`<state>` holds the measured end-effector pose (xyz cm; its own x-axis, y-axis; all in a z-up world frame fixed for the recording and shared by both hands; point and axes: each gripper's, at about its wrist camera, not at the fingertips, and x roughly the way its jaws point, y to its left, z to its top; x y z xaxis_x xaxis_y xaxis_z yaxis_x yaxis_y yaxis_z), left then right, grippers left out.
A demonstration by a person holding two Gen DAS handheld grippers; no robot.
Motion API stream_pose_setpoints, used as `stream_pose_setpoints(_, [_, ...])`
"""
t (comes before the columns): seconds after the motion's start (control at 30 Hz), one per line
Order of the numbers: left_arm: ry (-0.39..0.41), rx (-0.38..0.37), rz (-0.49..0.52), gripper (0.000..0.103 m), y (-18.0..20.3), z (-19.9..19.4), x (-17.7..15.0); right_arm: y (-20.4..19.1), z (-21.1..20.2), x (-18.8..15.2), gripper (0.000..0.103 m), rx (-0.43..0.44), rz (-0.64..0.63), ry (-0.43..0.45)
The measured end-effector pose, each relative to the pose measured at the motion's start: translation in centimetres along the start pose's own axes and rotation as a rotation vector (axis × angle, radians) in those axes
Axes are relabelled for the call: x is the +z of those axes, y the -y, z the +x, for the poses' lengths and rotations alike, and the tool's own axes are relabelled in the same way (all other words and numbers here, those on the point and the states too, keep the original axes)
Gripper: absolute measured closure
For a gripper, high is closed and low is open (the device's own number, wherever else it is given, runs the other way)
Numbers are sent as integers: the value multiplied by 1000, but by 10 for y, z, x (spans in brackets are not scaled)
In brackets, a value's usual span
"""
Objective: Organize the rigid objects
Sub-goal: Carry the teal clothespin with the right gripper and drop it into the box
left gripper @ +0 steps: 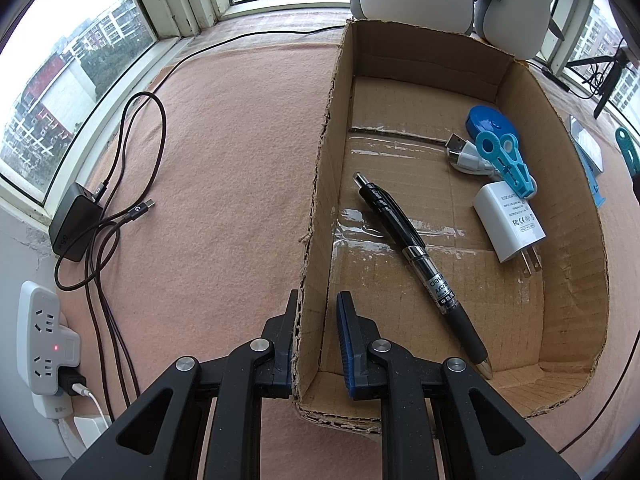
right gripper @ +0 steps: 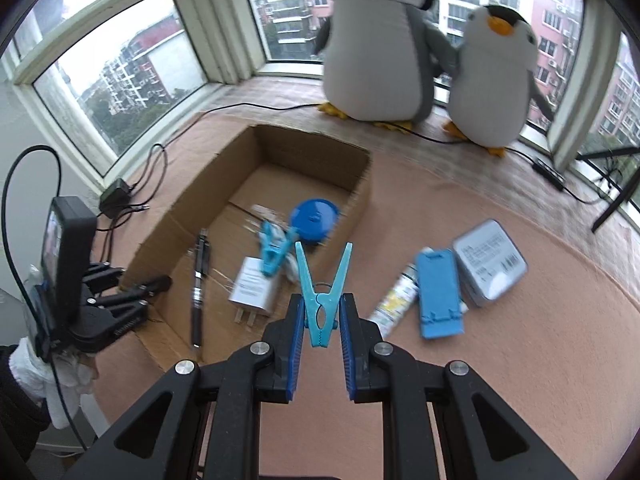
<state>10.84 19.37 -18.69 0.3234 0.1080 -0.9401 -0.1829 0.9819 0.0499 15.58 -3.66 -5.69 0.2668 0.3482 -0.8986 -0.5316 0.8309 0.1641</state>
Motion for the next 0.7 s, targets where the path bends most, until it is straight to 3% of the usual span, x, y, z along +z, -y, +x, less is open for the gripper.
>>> stream_pose_setpoints(0.37, [0,0,0,87,0,0,0,-53,23,9,87,72,-87,-46])
stream_pose_setpoints(0.7, [0,0,0,87,0,0,0,-72,39,2,87,92,-119,-85])
